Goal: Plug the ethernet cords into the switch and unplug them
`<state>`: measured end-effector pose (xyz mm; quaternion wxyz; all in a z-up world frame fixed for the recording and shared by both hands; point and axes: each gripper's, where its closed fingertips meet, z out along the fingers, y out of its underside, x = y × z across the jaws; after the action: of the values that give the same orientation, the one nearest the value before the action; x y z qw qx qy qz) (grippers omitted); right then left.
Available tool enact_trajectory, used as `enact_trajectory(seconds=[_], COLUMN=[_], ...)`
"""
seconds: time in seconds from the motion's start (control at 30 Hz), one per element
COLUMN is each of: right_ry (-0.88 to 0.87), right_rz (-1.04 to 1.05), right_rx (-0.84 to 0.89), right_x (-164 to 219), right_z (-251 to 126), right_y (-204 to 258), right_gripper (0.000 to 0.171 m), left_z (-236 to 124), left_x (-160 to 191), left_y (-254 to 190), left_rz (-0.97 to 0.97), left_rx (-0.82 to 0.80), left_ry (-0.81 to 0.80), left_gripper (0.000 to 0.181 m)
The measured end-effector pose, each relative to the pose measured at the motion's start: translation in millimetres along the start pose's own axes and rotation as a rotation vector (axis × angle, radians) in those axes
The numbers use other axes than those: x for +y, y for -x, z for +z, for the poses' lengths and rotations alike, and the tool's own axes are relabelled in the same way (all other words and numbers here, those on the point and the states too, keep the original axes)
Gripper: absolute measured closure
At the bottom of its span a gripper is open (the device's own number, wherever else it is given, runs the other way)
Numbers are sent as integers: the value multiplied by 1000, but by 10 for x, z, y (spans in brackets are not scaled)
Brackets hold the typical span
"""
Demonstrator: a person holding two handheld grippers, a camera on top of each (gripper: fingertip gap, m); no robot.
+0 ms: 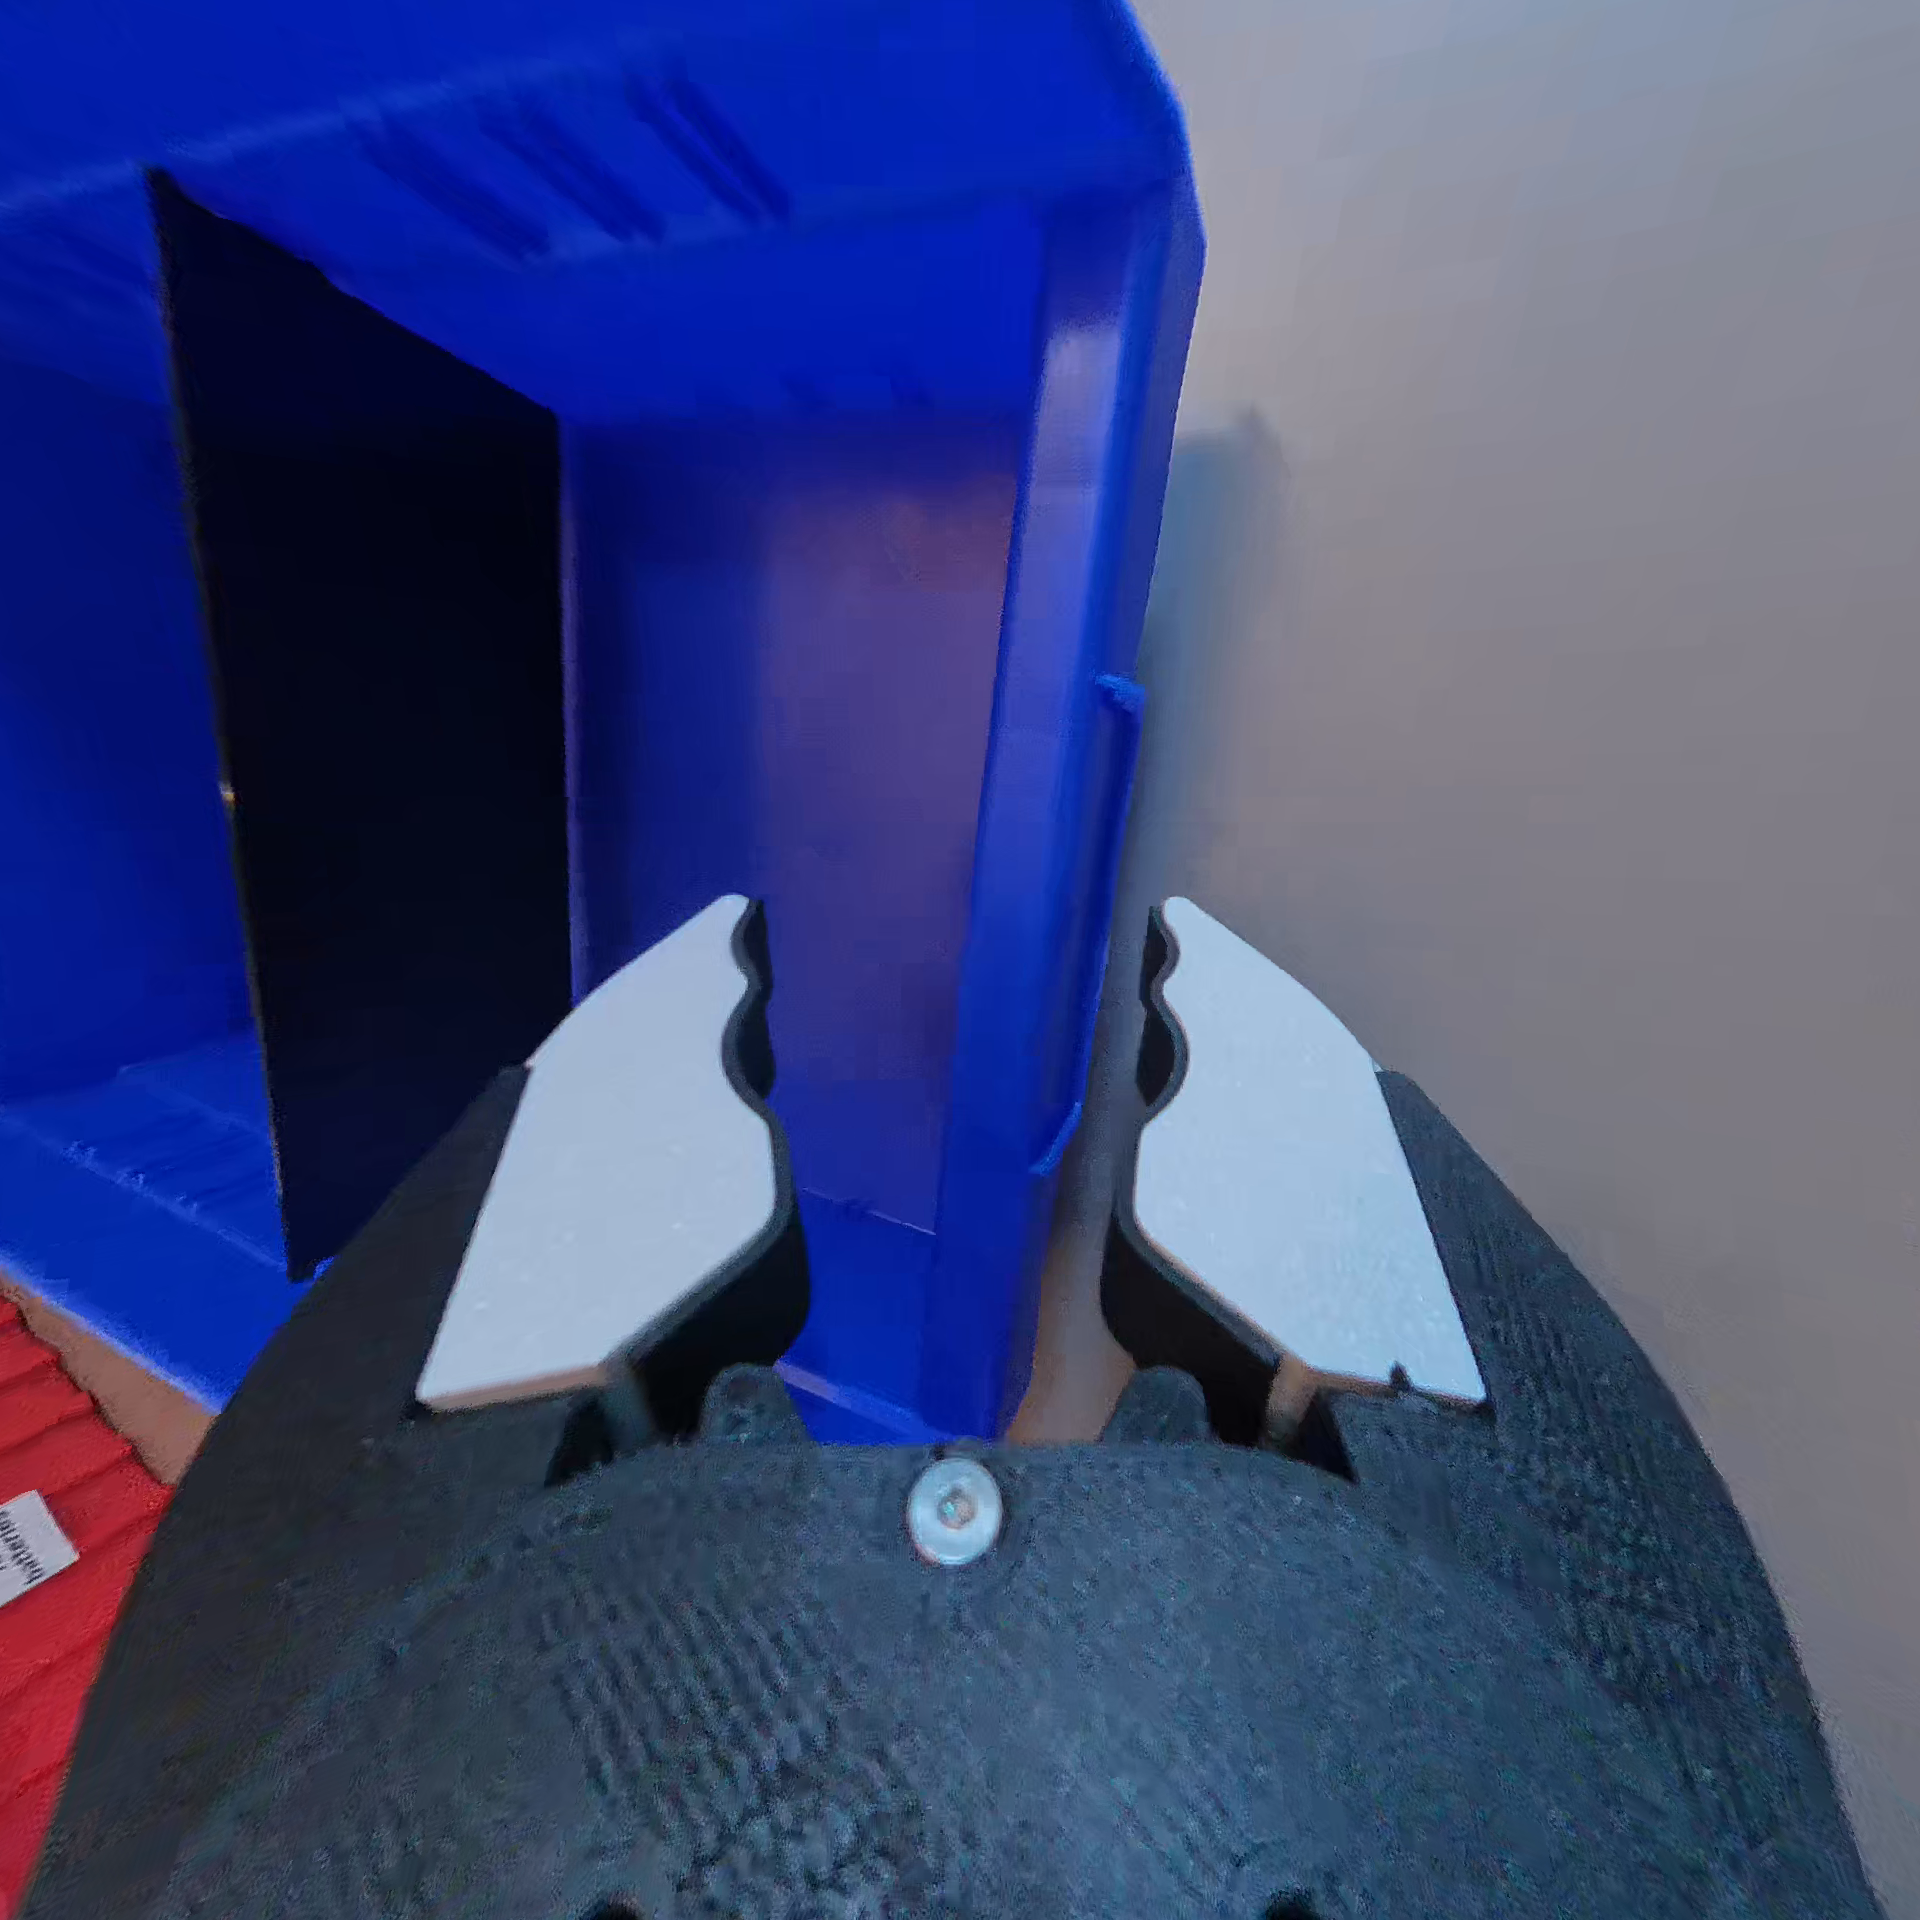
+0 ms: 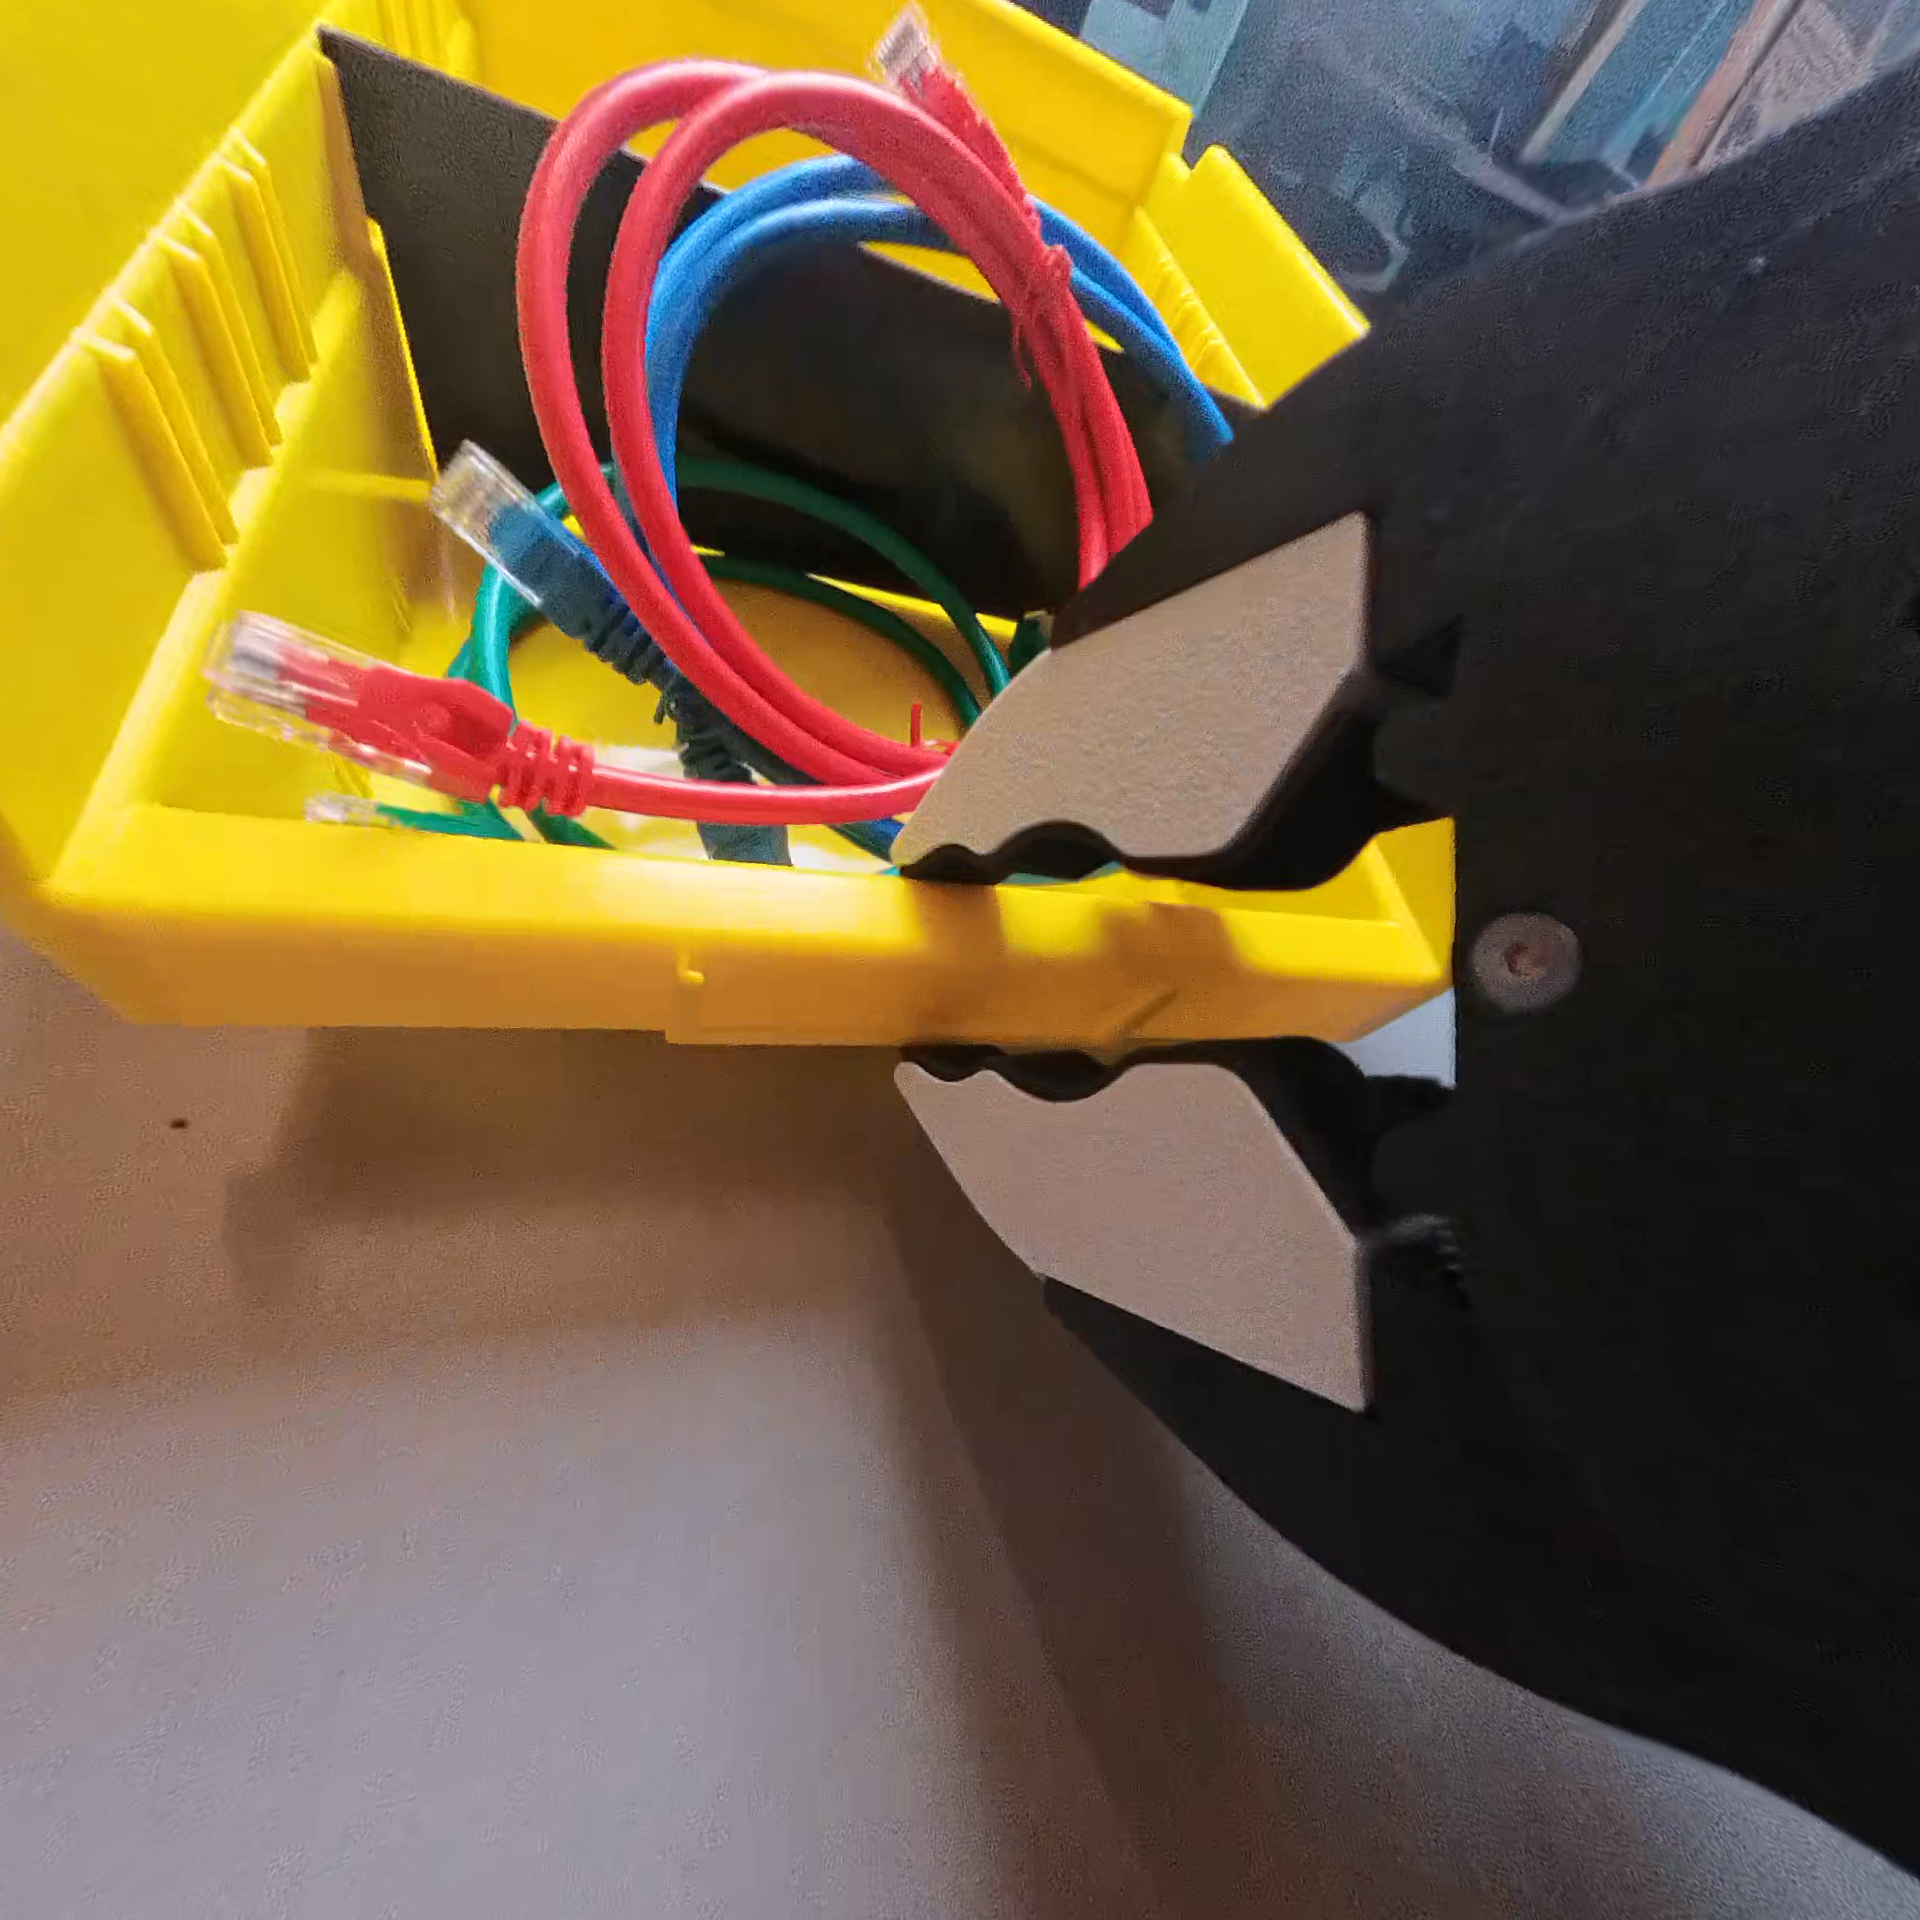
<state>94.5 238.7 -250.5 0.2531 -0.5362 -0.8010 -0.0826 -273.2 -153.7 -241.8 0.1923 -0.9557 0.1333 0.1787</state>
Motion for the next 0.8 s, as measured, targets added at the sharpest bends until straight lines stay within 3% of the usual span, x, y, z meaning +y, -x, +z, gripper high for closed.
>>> enact_trajectory(seconds=[0.07,0.13,0.37,0.53,0.67,0.8], right_ry=[-13,-37,-177,-229,-476,-596], right_rz=[-25,-56,-158,-193,117,551], right_rx=[-17,-52,-52,88,129,304], right_x=[13,33,6,2,-8,595], right_z=[-44,-131,-491,-709,-1213,-1568], right_y=[60,210,856,1121,1067,680], right_gripper=[142,142,142,141,140,128], left_z=[100,164,189,153,160,-30], left_x=[48,26,-439,-880,-1177,-1430], left_y=[-20,-166,-507,-943,-1125,-1129], left_rz=[52,129,293,475,599,532], left_rx=[34,124,113,166,156,117], left_ry=[71,94,14,-74,-145,-261], left_gripper=[125,155,153,153,152,148])
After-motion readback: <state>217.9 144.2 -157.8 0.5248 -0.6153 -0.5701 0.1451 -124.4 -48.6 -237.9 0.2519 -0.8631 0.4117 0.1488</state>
